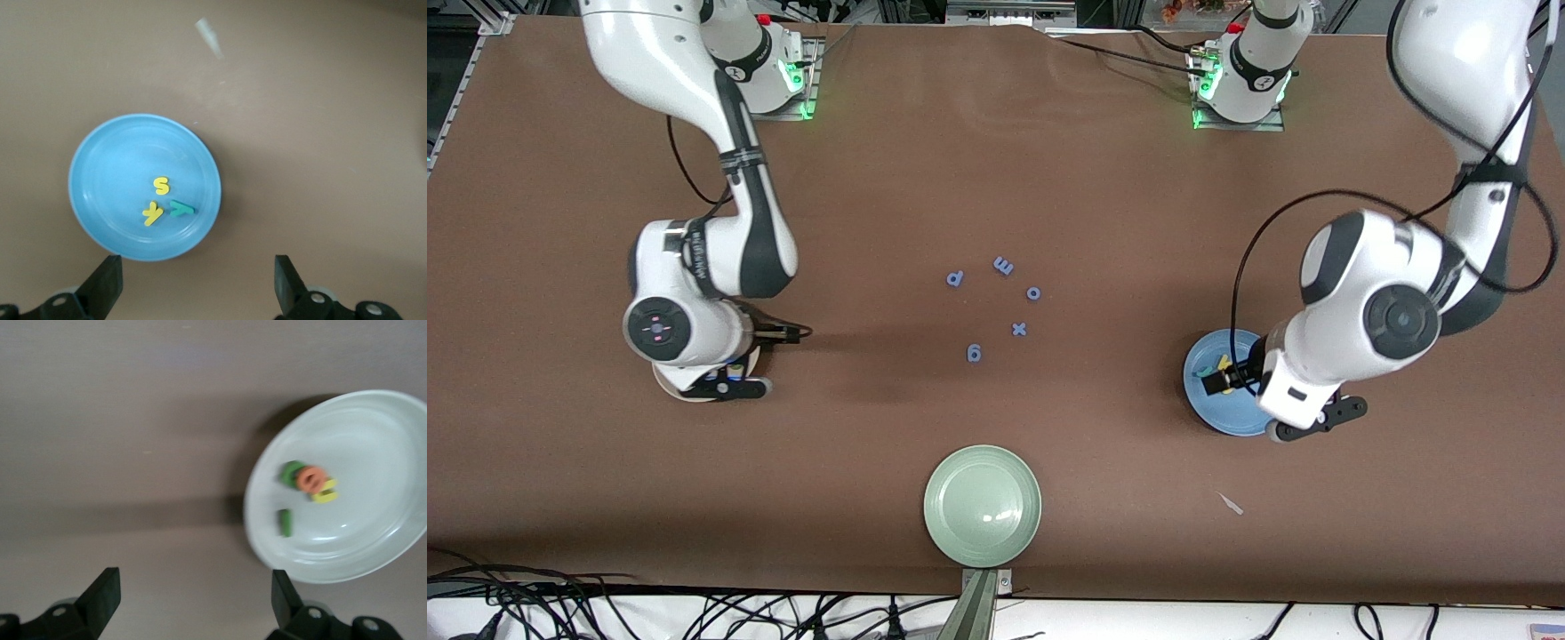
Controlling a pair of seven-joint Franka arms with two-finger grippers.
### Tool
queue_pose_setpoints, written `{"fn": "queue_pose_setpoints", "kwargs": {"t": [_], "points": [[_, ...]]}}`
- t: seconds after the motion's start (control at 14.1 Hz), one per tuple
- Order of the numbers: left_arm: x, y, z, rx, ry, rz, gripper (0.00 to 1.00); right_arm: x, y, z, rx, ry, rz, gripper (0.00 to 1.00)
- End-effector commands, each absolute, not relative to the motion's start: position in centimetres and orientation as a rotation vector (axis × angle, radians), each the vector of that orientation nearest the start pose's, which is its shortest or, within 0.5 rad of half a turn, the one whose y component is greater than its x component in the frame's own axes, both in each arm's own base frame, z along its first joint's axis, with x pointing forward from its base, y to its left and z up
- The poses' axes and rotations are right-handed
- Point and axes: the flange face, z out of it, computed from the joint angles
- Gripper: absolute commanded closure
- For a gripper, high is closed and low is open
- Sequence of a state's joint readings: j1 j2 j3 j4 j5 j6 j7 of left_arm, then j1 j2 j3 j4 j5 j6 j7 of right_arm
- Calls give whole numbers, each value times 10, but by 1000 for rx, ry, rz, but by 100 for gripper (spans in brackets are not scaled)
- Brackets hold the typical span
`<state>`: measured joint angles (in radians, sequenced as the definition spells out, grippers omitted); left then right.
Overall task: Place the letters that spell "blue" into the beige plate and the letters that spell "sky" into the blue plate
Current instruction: 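Release the s onto the blue plate while the right gripper drops green l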
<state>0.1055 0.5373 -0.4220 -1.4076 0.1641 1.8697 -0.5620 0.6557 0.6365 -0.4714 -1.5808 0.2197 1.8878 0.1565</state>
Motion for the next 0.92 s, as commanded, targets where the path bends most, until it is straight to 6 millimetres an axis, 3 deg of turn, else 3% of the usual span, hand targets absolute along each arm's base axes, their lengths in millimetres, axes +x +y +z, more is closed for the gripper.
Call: {"fn": "queue_pose_setpoints", "kwargs": {"t": [0.0, 0.14, 0.21, 0.36, 0.43, 0.64, 0.85], "points": [[644, -150, 492, -3191, -150, 12, 0, 633, 208, 291, -3245, 121, 359, 0], [612, -140, 532, -3190, -67, -31, 0, 627, 223, 302, -3246, 137, 393, 0], [593, -137, 541, -3179, 14, -44, 0, 627, 227, 312, -3245, 152, 428, 0], [578, -117, 561, -3209, 35, -78, 0, 623, 232, 338, -3241, 146, 520, 0], [574, -105, 558, -3212, 57, -65, 0, 623, 231, 350, -3234, 140, 540, 0], [557, -96, 529, -3188, 177, -11, 0, 616, 225, 392, -3215, 123, 563, 0], [560, -86, 526, -3187, 153, -20, 0, 616, 195, 441, -3177, 61, 499, 0]]}}
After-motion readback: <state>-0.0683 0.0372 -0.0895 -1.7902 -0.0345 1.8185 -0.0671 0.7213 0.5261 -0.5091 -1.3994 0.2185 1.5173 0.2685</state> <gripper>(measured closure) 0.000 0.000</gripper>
